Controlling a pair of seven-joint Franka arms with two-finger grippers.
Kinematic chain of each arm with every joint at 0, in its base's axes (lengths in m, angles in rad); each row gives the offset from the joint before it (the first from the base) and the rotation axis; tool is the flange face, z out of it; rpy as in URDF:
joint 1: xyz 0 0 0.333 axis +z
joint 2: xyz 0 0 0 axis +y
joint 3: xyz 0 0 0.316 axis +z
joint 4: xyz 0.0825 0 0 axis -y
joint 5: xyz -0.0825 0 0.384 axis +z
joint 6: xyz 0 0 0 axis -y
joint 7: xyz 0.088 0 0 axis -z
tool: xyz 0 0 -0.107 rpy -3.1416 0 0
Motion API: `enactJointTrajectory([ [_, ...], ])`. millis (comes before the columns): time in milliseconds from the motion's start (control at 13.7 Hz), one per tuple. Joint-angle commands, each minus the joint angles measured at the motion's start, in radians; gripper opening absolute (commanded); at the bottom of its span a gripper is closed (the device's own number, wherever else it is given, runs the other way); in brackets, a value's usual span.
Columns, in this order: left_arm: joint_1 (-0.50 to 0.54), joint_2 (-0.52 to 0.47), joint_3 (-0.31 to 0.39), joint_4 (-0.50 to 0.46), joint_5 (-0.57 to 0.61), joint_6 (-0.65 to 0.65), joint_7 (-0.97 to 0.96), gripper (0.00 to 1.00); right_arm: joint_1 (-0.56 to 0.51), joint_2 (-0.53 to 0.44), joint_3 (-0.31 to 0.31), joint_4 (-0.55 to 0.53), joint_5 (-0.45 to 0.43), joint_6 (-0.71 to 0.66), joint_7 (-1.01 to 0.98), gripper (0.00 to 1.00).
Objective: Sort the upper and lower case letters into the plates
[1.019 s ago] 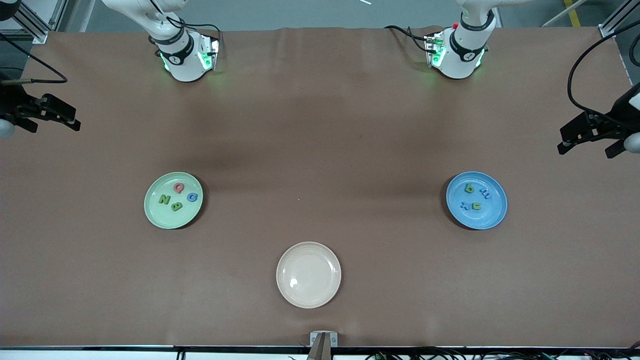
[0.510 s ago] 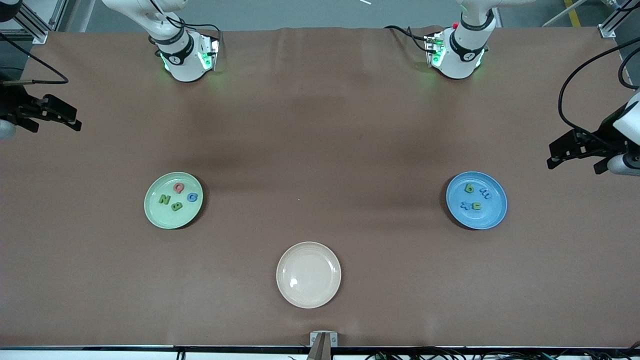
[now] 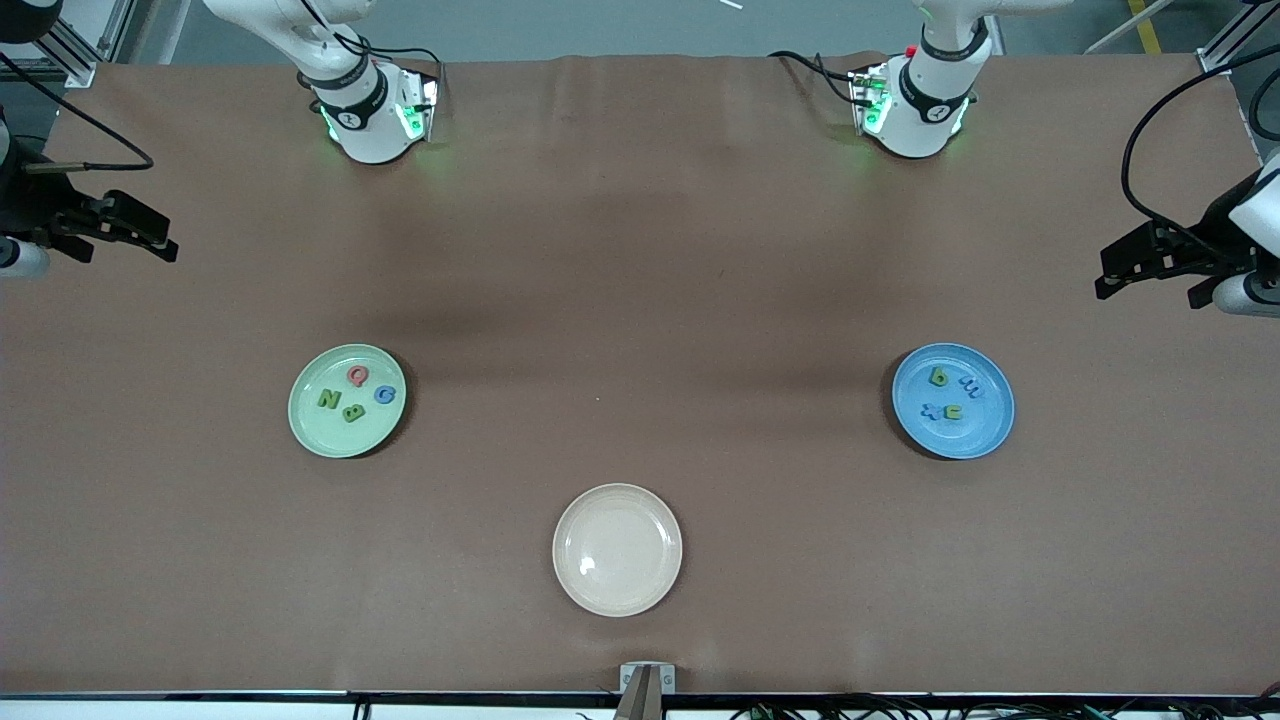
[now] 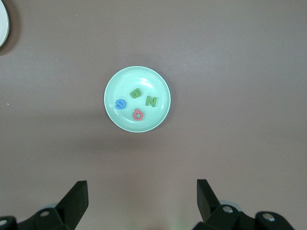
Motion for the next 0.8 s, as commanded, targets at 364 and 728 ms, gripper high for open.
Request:
enactJointTrajectory([
  [364,-0.023,-0.048,0.025,-0.021,0.016,-0.004,-0.012,1.00,0.003,-0.028,-0.002,-0.024,-0.013,-0.005,0.008,1.00],
  [728,-0.033,-0.079,0.041,-0.057,0.018,-0.003,-0.012,1.00,0.003,-0.028,-0.002,-0.024,-0.013,0.004,0.008,1.00],
])
